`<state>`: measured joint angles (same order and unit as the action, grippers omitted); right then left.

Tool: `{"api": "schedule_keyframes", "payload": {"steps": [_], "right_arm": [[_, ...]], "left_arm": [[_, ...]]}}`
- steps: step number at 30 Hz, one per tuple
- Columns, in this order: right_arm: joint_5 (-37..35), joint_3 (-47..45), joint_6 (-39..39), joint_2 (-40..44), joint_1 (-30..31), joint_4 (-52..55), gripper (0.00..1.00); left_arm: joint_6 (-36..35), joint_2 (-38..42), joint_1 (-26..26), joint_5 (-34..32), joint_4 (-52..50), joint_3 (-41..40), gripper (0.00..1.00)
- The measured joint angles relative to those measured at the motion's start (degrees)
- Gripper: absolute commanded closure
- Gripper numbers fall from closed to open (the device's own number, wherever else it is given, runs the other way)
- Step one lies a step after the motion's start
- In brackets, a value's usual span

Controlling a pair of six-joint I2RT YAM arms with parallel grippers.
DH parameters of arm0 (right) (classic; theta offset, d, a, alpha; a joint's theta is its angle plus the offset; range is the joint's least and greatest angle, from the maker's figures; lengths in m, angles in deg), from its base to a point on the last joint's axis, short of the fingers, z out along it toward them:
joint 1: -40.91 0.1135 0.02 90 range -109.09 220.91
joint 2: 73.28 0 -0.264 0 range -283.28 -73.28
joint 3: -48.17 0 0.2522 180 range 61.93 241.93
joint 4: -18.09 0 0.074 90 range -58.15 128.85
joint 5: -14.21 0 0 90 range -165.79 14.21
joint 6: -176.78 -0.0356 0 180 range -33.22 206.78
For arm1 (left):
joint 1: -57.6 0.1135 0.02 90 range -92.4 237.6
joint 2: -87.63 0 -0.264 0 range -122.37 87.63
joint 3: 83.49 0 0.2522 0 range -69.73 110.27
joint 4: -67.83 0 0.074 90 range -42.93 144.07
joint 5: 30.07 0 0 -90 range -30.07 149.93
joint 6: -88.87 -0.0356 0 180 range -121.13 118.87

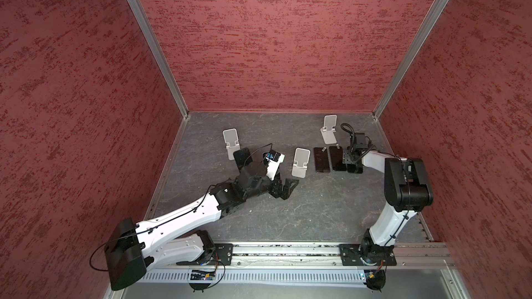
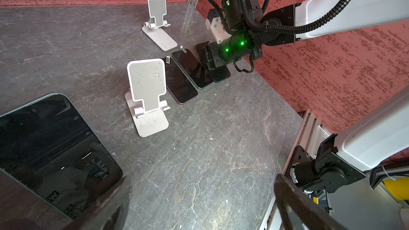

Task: Remove the phone from the phone stand
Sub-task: Place the phone to the middle-right of the table.

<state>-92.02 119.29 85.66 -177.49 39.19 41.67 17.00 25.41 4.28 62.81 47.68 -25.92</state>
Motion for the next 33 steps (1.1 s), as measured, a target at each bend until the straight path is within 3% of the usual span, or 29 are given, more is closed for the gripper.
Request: {"api": "schedule_keyframes", "payload": {"steps": [33], "right_arm": [[6.6, 7.1, 7.8, -4.7, -2.3, 3.7, 0.3]], "left_arm": [[-2.2, 9.2, -0.4, -1.6, -2.6, -1.5, 0.0]]}}
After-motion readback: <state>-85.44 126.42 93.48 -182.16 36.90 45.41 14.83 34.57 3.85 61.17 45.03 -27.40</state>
